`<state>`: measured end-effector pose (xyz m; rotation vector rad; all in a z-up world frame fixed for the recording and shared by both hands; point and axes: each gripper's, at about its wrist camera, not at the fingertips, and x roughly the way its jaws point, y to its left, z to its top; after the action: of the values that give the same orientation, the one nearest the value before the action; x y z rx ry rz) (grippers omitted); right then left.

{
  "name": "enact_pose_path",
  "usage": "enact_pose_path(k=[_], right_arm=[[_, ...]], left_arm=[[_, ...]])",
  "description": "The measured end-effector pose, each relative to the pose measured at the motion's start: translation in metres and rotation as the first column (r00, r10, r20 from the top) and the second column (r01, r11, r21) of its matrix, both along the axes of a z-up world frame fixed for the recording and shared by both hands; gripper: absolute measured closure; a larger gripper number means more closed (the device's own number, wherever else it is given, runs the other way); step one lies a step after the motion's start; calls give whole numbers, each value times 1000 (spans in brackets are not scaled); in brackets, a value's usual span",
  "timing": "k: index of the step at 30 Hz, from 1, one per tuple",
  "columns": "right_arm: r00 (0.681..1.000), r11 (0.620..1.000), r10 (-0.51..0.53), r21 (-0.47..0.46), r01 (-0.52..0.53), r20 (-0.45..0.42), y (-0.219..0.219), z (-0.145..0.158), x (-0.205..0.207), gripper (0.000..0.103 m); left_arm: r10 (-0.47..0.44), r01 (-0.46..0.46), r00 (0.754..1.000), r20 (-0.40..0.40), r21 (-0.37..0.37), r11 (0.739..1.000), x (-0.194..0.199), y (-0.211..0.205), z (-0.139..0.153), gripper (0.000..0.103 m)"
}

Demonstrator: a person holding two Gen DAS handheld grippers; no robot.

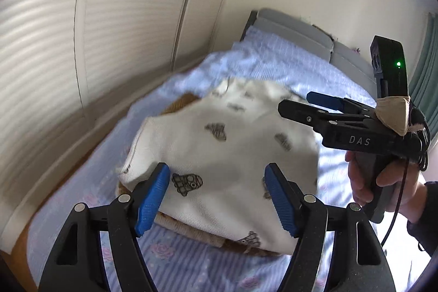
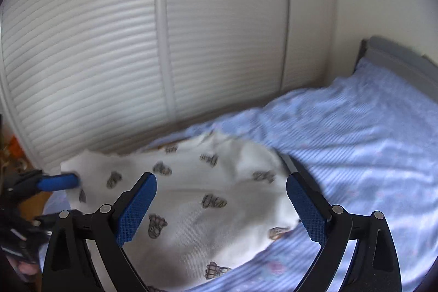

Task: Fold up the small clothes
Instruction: 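Lift the folded shirt with both tools and carry it onto the brown blanket, then open both tools and release the shirt on the blanket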

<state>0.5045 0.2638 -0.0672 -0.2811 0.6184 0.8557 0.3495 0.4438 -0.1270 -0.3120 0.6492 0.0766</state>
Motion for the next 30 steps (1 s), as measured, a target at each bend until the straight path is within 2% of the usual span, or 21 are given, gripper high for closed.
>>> enact_pose_path(k=[3, 7, 11, 16, 19, 24, 30], right_arm=[[998, 999, 5, -38, -7, -65, 2, -18, 3, 7], [998, 999, -4, -34, 2, -70, 0, -28, 2, 6], [999, 998, -15, -54, 12, -49, 1, -23, -4, 7], [998, 998, -65, -17, 65, 26, -20, 5, -29, 7], [985, 987, -161, -19, 162, 63, -42, 28, -56, 7], [958, 961, -273, 73, 267, 90, -108, 69, -131, 7], [913, 917, -395, 107, 385, 99, -201, 108, -232, 7]], left_arm=[[-1, 1, 1000, 0, -10, 1000, 2, 6, -9, 31], [0, 0, 1000, -8, -12, 1000, 4, 5, -14, 31], [4, -4, 1000, -14, 4, 1000, 5, -6, -7, 26], [36, -37, 999, 13, 31, 999, -15, -12, 21, 24], [42, -44, 998, 44, 58, 997, -36, -24, 45, 19], [37, -44, 998, 59, 109, 993, -80, -58, 79, 18], [-45, 29, 994, 95, 172, 985, -146, -135, 116, 14]])
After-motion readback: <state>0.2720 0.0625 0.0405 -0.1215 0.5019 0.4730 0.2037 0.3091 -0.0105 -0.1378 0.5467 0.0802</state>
